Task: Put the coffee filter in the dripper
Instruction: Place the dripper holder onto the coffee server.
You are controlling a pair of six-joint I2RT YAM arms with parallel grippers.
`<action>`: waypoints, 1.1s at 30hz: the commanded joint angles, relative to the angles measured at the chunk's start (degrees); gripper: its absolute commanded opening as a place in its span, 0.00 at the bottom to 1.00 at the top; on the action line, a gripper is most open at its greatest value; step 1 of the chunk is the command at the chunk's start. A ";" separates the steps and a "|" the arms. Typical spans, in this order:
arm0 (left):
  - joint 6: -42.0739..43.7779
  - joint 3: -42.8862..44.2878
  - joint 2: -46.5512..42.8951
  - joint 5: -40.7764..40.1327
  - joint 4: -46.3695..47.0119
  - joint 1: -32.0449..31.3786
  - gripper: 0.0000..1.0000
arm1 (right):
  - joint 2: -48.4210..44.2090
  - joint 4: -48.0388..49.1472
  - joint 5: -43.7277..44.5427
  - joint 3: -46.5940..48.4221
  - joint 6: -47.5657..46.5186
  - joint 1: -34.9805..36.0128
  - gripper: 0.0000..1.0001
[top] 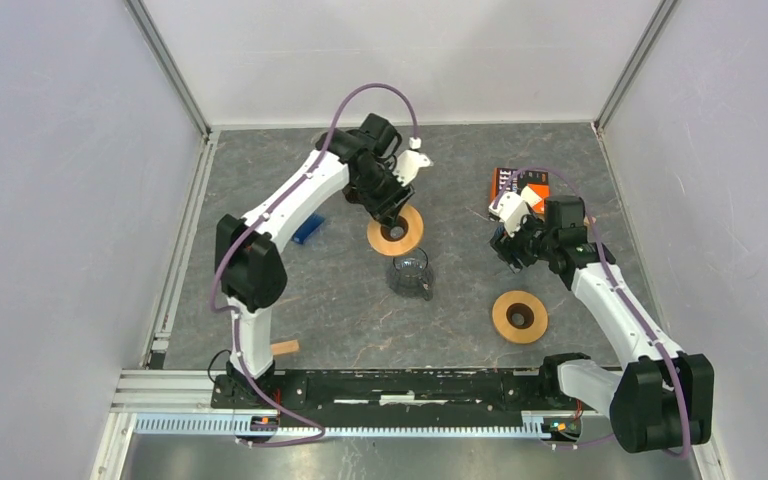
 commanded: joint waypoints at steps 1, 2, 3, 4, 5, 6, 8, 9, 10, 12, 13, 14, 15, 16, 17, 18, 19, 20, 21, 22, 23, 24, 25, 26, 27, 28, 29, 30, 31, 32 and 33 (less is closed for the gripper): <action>-4.38 6.12 2.91 1.98 -6.09 -3.33 0.27 | -1.71 2.16 -0.58 -0.21 -0.22 -1.00 0.70; -4.41 6.21 3.25 1.79 -6.29 -3.79 0.28 | -1.87 2.20 -0.56 -0.25 -0.22 -1.06 0.70; -4.64 6.18 3.60 1.52 -6.28 -4.34 0.28 | -1.92 2.24 -0.60 -0.34 -0.26 -1.14 0.70; -4.79 6.04 3.86 1.50 -6.45 -4.66 0.28 | -1.98 2.18 -0.64 -0.34 -0.32 -1.22 0.70; -4.94 5.99 4.11 1.52 -6.68 -5.03 0.29 | -1.97 2.24 -0.73 -0.43 -0.37 -1.37 0.70; -5.11 5.99 4.37 1.47 -6.78 -5.30 0.29 | -1.90 2.26 -0.73 -0.42 -0.39 -1.32 0.70; -5.41 6.06 4.82 1.72 -6.78 -5.82 0.30 | -1.62 2.26 -0.77 -0.34 -0.41 -1.38 0.70; -5.57 6.25 5.13 1.65 -6.76 -6.13 0.30 | -1.54 2.21 -0.74 -0.34 -0.48 -1.39 0.70; -5.74 6.49 5.47 1.44 -6.70 -6.39 0.31 | -1.50 2.17 -0.80 -0.34 -0.48 -1.39 0.70; -6.04 7.10 6.46 0.69 -6.74 -6.84 0.31 | -1.62 2.11 -0.67 -0.34 -0.54 -1.43 0.70; -6.09 7.50 6.90 0.15 -6.71 -7.11 0.31 | -1.67 2.16 -0.70 -0.43 -0.53 -1.41 0.70; -6.16 7.74 7.34 -0.48 -6.70 -7.32 0.31 | -1.78 2.13 -0.66 -0.47 -0.62 -1.40 0.70; -6.19 7.90 7.67 -0.88 -6.71 -7.50 0.32 | -1.88 2.16 -0.74 -0.52 -0.63 -1.43 0.70; -6.19 8.00 8.03 -0.90 -6.70 -7.58 0.32 | -1.89 2.13 -0.80 -0.52 -0.62 -1.43 0.70; -6.29 8.12 8.35 -0.86 -6.67 -7.61 0.32 | -1.89 2.15 -0.86 -0.60 -0.64 -1.47 0.70; -6.28 8.31 8.69 -1.23 -6.70 -7.70 0.32 | -1.82 2.13 -0.92 -0.62 -0.64 -1.49 0.70; -6.30 8.46 9.02 -1.70 -6.70 -7.70 0.32 | -1.79 2.04 -1.10 -0.57 -0.70 -1.52 0.70; -6.29 8.54 9.26 -2.25 -6.70 -7.79 0.32 | -1.72 1.99 -1.19 -0.50 -0.70 -1.52 0.70; -6.29 8.63 9.42 -2.67 -6.70 -7.79 0.32 | -1.67 1.98 -1.20 -0.52 -0.78 -1.53 0.70; -6.23 8.71 9.55 -2.95 -6.70 -7.86 0.32 | -1.67 1.97 -1.21 -0.52 -0.81 -1.49 0.70; -6.24 8.67 9.64 -3.02 -6.70 -7.87 0.33 | -1.65 1.86 -1.20 -0.58 -0.86 -1.50 0.70; -6.20 8.63 9.74 -3.11 -6.70 -7.87 0.34 | -1.62 1.86 -1.18 -0.60 -0.88 -1.49 0.70; -6.24 8.64 9.85 -3.38 -6.70 -7.96 0.35 | -1.63 1.83 -1.28 -0.60 -0.95 -1.55 0.70; -6.27 8.63 10.02 -3.49 -6.69 -8.04 0.36 | -1.55 1.75 -1.27 -0.60 -0.98 -1.49 0.70; -6.32 8.63 10.05 -3.51 -6.72 -8.14 0.36 | -1.47 1.72 -1.33 -0.60 -0.99 -1.56 0.70; -6.31 8.63 10.15 -3.54 -6.70 -8.22 0.37 | -1.42 1.72 -1.30 -0.59 -0.99 -1.49 0.70; -6.37 8.63 10.18 -3.50 -6.71 -8.31 0.37 | -1.45 1.72 -1.32 -0.60 -1.05 -1.49 0.70; -6.38 8.57 10.25 -3.42 -6.70 -8.31 0.38 | -1.41 1.71 -1.27 -0.60 -1.13 -1.49 0.70; -6.48 8.58 10.37 -3.53 -6.70 -8.40 0.38 | -1.34 1.73 -1.20 -0.60 -1.18 -1.48 0.70; -6.54 8.53 10.44 -3.54 -6.70 -8.48 0.38 | -1.36 1.73 -1.18 -0.60 -1.19 -1.49 0.70; -6.62 8.62 10.53 -3.52 -6.72 -8.49 0.39 | -1.36 1.69 -1.20 -0.60 -1.19 -1.49 0.70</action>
